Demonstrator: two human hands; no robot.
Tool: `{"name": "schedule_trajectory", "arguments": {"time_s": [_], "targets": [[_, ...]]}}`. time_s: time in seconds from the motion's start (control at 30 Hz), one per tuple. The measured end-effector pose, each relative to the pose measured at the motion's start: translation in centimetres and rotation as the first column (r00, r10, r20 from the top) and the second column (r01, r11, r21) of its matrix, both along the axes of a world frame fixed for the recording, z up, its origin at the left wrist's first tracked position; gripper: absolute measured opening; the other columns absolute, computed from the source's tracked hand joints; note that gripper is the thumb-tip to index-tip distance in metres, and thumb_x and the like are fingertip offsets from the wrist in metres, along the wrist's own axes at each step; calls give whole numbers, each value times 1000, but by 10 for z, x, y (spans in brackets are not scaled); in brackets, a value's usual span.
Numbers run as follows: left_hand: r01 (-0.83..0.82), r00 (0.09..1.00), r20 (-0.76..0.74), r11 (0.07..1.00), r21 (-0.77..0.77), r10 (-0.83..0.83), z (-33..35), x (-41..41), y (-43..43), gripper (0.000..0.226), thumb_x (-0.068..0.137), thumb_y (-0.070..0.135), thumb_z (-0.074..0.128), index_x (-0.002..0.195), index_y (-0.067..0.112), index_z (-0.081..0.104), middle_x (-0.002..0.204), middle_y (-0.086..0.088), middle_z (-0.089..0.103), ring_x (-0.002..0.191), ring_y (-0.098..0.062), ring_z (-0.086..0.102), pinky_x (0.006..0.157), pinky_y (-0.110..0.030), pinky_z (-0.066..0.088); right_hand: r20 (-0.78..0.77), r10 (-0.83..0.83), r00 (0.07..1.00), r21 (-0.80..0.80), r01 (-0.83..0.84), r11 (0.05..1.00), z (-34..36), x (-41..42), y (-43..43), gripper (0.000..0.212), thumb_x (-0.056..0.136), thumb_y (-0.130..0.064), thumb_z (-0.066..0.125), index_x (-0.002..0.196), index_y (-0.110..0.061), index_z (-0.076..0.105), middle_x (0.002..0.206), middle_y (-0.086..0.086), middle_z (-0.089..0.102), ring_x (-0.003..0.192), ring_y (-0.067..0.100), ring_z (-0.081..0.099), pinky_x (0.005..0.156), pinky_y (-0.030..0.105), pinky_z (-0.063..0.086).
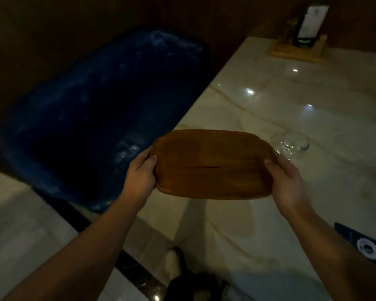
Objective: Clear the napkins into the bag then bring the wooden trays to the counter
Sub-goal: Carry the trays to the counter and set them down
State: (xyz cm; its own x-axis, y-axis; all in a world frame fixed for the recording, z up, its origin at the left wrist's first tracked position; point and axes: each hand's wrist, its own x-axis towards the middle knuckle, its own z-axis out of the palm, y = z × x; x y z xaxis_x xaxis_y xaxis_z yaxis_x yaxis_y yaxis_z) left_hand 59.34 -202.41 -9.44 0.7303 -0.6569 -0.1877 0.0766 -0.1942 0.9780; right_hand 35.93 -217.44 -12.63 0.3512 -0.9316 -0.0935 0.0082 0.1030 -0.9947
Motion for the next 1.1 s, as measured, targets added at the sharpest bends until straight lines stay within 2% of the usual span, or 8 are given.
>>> {"name": "schedule_trajectory", "arguments": {"time_s": [0.2,0.37,0.53,0.63,0.77,0.87,1.0,1.1], "targets": [[-249,966,67,968,-14,249,32,-4,92,30,96,10,39,107,25,63,75,-4,54,59,-14,54,49,-19,45,7,265,964,-56,-264,963,31,49,28,41,93,-10,50,91,-43,75,92,-17,76,96,8,68,85,27,52],[-393,915,111,919,18,389,56,-9,189,30,99,23,36,123,23,53,83,-16,55,69,-27,56,60,-34,48,2,528,849,-78,-526,847,60,93,83,27,92,-20,51,99,-38,70,98,-9,75,99,14,68,88,39,51],[-642,744,217,766,-33,633,83,-30,287,26,99,22,35,90,20,59,68,-5,49,51,-5,56,43,-17,45,-1,715,700,-162,-705,690,90,130,166,34,91,-29,49,124,-35,56,112,-3,67,106,21,64,92,44,50],[-742,639,228,667,-68,735,101,-50,351,34,98,16,37,68,27,50,65,-1,43,44,0,52,44,-18,42,-25,775,631,-225,-759,611,105,147,228,29,99,-21,41,109,-39,62,107,-4,68,101,21,65,87,42,51],[-834,513,263,547,-75,817,116,-80,457,31,96,17,39,72,16,59,65,-11,42,58,-21,45,52,-33,36,-42,847,530,-244,-828,505,123,160,333,31,100,-17,38,100,-35,63,98,0,66,94,22,63,79,39,48],[-862,476,266,504,-45,838,120,-100,532,28,94,18,39,83,0,57,70,-14,45,58,-24,45,48,-31,36,-73,895,439,-252,-877,409,131,164,404,28,98,-17,40,100,-17,67,98,26,62,90,39,60,77,41,45],[-925,350,268,377,-51,897,127,-142,641,22,93,17,40,80,12,57,71,-14,46,64,-26,47,52,-33,37,-97,947,307,-249,-928,276,138,167,520,33,95,-19,43,84,-34,71,95,26,64,85,41,60,74,45,47],[-951,266,292,300,-75,919,134,-178,704,29,95,16,39,84,29,61,70,-11,51,59,-20,50,52,-31,40,-122,972,201,-240,-956,168,138,168,596,27,94,-17,44,94,-14,70,80,18,61,73,34,57,66,40,43]]}}
